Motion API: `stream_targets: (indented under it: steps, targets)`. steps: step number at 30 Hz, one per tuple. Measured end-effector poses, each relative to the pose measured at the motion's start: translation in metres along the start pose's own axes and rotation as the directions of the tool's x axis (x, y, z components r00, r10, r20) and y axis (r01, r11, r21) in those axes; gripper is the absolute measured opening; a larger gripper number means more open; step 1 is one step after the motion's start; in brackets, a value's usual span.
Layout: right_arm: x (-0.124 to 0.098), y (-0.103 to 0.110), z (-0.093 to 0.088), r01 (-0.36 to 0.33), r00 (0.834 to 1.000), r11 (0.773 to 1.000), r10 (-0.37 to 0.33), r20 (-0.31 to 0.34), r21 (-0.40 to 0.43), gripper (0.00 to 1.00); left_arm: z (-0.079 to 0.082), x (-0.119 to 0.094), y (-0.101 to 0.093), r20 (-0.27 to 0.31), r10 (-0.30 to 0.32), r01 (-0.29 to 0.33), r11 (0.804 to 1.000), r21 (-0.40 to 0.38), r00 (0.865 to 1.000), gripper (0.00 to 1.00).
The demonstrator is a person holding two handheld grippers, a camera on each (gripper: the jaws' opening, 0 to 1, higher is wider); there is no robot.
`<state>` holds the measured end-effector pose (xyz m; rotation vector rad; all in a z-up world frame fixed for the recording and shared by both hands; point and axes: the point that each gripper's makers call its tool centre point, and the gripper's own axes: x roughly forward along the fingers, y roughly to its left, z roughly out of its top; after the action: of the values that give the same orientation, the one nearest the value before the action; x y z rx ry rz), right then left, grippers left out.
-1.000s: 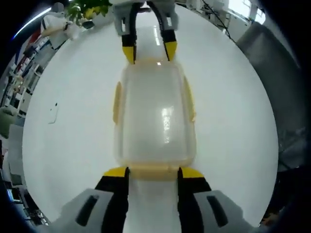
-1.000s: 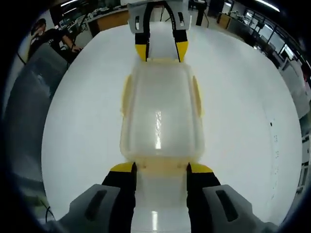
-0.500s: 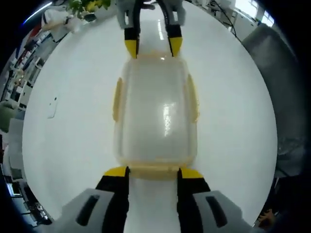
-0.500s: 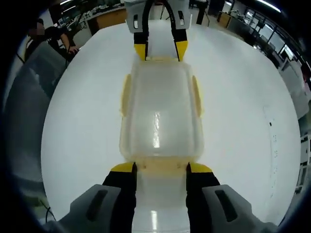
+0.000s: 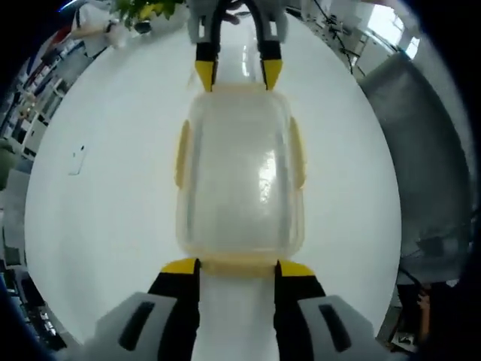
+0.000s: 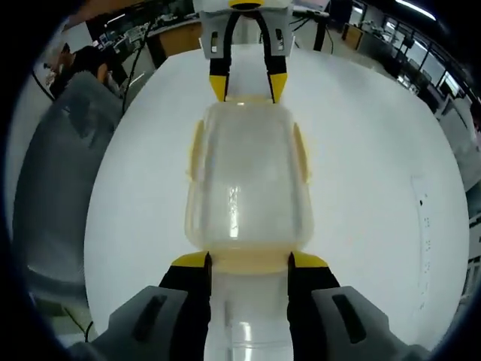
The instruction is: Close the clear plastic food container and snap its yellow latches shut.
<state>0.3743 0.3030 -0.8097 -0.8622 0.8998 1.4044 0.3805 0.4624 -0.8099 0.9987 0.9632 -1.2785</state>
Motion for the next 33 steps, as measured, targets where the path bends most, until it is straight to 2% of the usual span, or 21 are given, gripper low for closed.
stream_targets:
  steps: [6,18,25,33]
  targets:
    - [-0.016,0.015,0.013,-0.003,1.0,1.0,0.003,0.018,-0.031,0.35,0.004,-0.02,-0.017,0.007,0.012,-0.011,1.0,-0.024,1.0,0.32]
    - [-0.059,0.03,0.027,0.036,0.998,0.998,-0.033,0.051,-0.059,0.35,0.02,-0.059,-0.032,0.031,0.06,-0.059,0.998,-0.025,0.998,0.32]
    - [-0.081,0.04,0.027,0.055,0.997,0.996,-0.051,0.063,-0.073,0.35,0.034,-0.074,-0.041,0.037,0.074,-0.073,0.997,-0.022,0.997,0.32]
    - [-0.101,0.045,0.01,0.07,0.996,0.995,-0.066,0.064,-0.067,0.35,0.061,-0.084,-0.043,0.053,0.081,-0.08,0.997,-0.014,0.995,0.32]
